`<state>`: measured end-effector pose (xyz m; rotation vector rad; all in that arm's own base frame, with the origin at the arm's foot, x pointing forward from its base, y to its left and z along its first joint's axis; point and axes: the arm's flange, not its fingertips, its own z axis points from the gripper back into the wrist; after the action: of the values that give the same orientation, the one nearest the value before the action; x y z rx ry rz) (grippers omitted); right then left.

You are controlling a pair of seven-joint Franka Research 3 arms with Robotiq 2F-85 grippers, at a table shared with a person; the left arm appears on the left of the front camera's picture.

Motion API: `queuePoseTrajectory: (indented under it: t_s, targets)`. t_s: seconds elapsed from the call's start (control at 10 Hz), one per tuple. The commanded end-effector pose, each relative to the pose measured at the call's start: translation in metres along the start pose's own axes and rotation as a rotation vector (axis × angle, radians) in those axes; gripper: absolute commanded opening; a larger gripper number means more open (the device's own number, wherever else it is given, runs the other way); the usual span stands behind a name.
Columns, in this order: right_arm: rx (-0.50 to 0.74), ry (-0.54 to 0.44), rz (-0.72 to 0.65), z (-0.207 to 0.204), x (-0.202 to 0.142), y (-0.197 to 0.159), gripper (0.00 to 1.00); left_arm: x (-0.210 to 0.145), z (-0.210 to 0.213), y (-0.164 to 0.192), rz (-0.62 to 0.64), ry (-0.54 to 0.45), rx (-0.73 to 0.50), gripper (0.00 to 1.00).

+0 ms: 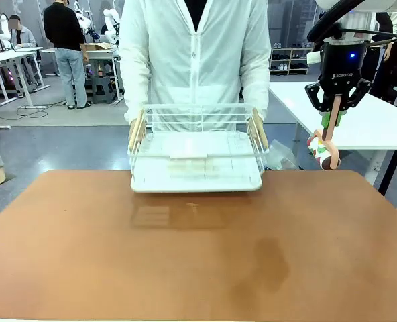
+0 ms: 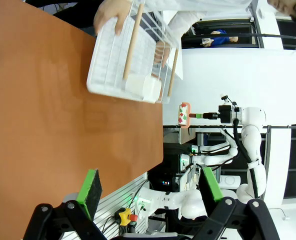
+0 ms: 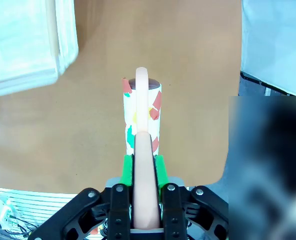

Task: Clean the table.
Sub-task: Place the Lint Roller down when the Dish drying rack is positioned in the middle of the table.

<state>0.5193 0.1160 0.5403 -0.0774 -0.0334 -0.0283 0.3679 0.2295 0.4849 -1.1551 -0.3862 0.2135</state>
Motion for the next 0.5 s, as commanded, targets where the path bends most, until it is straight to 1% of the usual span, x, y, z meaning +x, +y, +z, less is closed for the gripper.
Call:
queuePoseTrajectory:
  t_s: [0.0, 0.4]
  targets:
    - [0.004, -0.017, -0.004, 0.0013, -0.0034, -0.0018, 0.21, -0.0021, 0.0026, -0.0003, -0.004, 0.001, -0.008, 1.0]
    - [0.004, -0.017, -0.004, 0.0013, -0.0034, -0.0018, 0.21, -0.0021, 0.0026, -0.0003, -0.004, 0.001, -0.008, 1.0]
